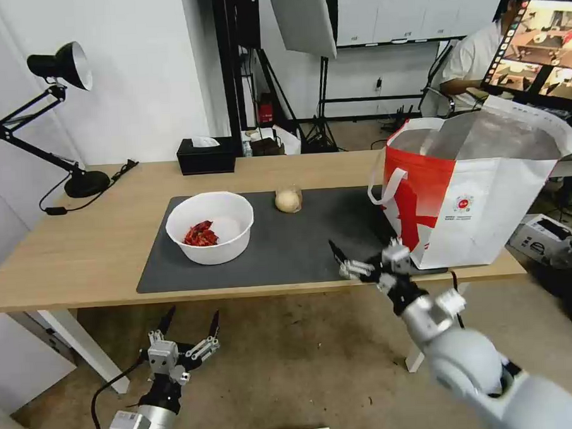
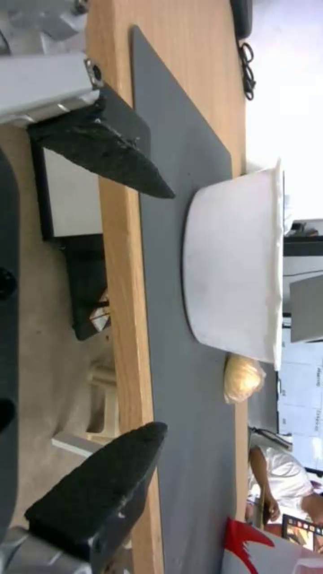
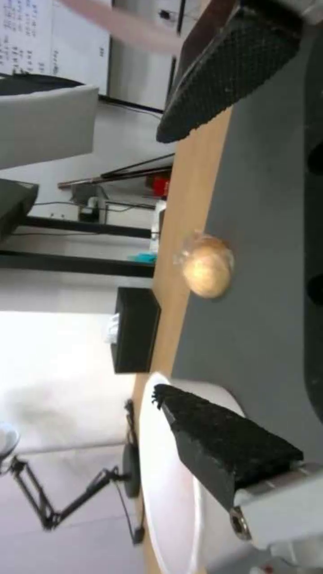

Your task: Pick up the trash from the table and place it into the takeout bag.

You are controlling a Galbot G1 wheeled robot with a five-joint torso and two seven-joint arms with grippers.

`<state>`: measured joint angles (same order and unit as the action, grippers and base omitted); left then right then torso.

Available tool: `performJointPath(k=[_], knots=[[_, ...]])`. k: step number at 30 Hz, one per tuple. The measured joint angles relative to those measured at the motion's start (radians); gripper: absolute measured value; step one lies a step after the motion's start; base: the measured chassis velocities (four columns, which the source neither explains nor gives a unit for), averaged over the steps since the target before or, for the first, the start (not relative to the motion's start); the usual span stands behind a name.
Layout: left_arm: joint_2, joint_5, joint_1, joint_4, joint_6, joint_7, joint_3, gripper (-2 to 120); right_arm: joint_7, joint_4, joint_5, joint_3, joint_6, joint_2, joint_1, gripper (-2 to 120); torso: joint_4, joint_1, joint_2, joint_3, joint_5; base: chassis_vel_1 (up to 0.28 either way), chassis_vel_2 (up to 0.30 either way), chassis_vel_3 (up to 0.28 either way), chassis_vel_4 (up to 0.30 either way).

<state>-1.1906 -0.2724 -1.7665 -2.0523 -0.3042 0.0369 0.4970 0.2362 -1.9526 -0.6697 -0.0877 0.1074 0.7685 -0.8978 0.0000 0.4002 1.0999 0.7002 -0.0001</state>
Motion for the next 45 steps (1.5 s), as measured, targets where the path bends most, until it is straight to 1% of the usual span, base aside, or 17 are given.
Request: performJointPath(k=[1, 2, 4, 5, 7, 9, 10, 13, 14, 17, 18, 21, 22, 25, 26, 35, 45], knots=[[0.0, -0.001, 0.0, 0.0, 0.0, 0.0, 0.003, 100, 0.01, 0.036, -0.029, -0.04, -0.007, 0.011, 0.063, 100, -0.0001, 0.0, 0.0, 0.0, 0.0, 0.0, 0.0, 0.0, 0.0], [0.0, -0.001, 0.0, 0.0, 0.0, 0.0, 0.003, 100, 0.01, 0.036, -0.029, -0.04, -0.007, 0.011, 0.063, 100, -0.0001, 0.0, 0.0, 0.0, 0.0, 0.0, 0.0, 0.0, 0.0], [0.001, -0.011, -0.002, 0.001, -0.001, 0.0, 0.014, 100, 0.033, 0.131, -0.112, -0.127, -0.032, 0.048, 0.219, 100, -0.0001, 0.0, 0.0, 0.0, 0.0001, 0.0, 0.0, 0.0, 0.0], [0.002, -0.016, -0.002, 0.003, -0.001, 0.0, 0.018, 100, 0.039, 0.165, -0.136, -0.15, -0.036, 0.063, 0.265, 100, 0.0, 0.0, 0.0, 0.0, -0.0003, 0.0, 0.0, 0.0, 0.0], [0.002, -0.02, -0.002, 0.005, -0.001, 0.001, 0.021, 100, 0.045, 0.199, -0.155, -0.174, -0.039, 0.08, 0.307, 100, 0.0001, 0.0, 0.0, 0.0, -0.0005, 0.0, 0.0, 0.0, 0.0], [0.006, -0.029, -0.002, 0.009, -0.001, 0.001, 0.028, 100, 0.048, 0.319, -0.189, -0.24, -0.041, 0.142, 0.418, 100, 0.0003, 0.0, 0.0, 0.0, 0.0001, 0.0, 0.0, 0.0, 0.0], [0.006, -0.029, -0.002, 0.009, -0.001, 0.001, 0.028, 100, 0.048, 0.319, -0.189, -0.24, -0.041, 0.142, 0.418, 100, 0.0003, 0.0, 0.0, 0.0, 0.0001, 0.0, 0.0, 0.0, 0.0], [0.005, -0.043, 0.0, 0.013, -0.002, 0.001, 0.03, 100, 0.037, 0.512, -0.197, -0.325, -0.043, 0.252, 0.526, 100, -0.0001, 0.0, 0.0, 0.0, 0.0001, 0.0, 0.0, 0.0, 0.0], [0.005, -0.043, 0.0, 0.013, -0.002, 0.001, 0.03, 100, 0.037, 0.512, -0.197, -0.325, -0.043, 0.252, 0.526, 100, -0.0001, 0.0, 0.0, 0.0, 0.0001, 0.0, 0.0, 0.0, 0.0], [0.004, -0.051, 0.01, 0.02, 0.004, 0.001, 0.028, 100, -0.014, 0.693, -0.217, -0.355, -0.081, 0.358, 0.595, 100, 0.0002, 0.0, 0.0, 0.0, -0.0001, 0.0, 0.0, 0.0, 0.0], [0.004, -0.051, 0.01, 0.02, 0.004, 0.001, 0.028, 100, -0.014, 0.693, -0.217, -0.355, -0.081, 0.358, 0.595, 100, 0.0002, 0.0, 0.0, 0.0, -0.0001, 0.0, 0.0, 0.0, 0.0], [0.004, -0.057, 0.016, 0.027, 0.005, 0.0, 0.027, 100, -0.049, 0.822, -0.227, -0.356, -0.134, 0.427, 0.65, 100, -0.0001, 0.0, 0.0, 0.0, -0.0001, 0.0, 0.0, 0.0, 0.0], [0.004, -0.057, 0.016, 0.027, 0.005, 0.0, 0.027, 100, -0.049, 0.822, -0.227, -0.356, -0.134, 0.427, 0.65, 100, -0.0001, 0.0, 0.0, 0.0, -0.0001, 0.0, 0.0, 0.0, 0.0], [0.004, -0.057, 0.014, 0.037, 0.005, -0.001, 0.028, 100, -0.085, 0.919, -0.234, -0.361, -0.203, 0.479, 0.705, 100, 0.0, 0.0, 0.0, 0.0, -0.0002, 0.0, 0.0, 0.0, 0.0], [0.004, -0.057, 0.014, 0.037, 0.005, -0.001, 0.028, 100, -0.085, 0.919, -0.234, -0.361, -0.203, 0.479, 0.705, 100, 0.0, 0.0, 0.0, 0.0, -0.0002, 0.0, 0.0, 0.0, 0.0], [0.002, -0.062, 0.014, 0.044, 0.003, -0.002, 0.033, 100, -0.112, 0.994, -0.212, -0.373, -0.338, 0.539, 0.751, 100, -0.0001, 0.0, 0.0, 0.0, 0.0, 0.0, 0.0, 0.0, 0.0], [-0.001, -0.059, 0.016, 0.046, 0.003, -0.002, 0.029, 100, -0.112, 1.049, -0.177, -0.374, -0.386, 0.584, 0.767, 100, 0.0, 0.0, 0.0, 0.0, 0.0, 0.0, 0.0, 0.0, 0.0]])
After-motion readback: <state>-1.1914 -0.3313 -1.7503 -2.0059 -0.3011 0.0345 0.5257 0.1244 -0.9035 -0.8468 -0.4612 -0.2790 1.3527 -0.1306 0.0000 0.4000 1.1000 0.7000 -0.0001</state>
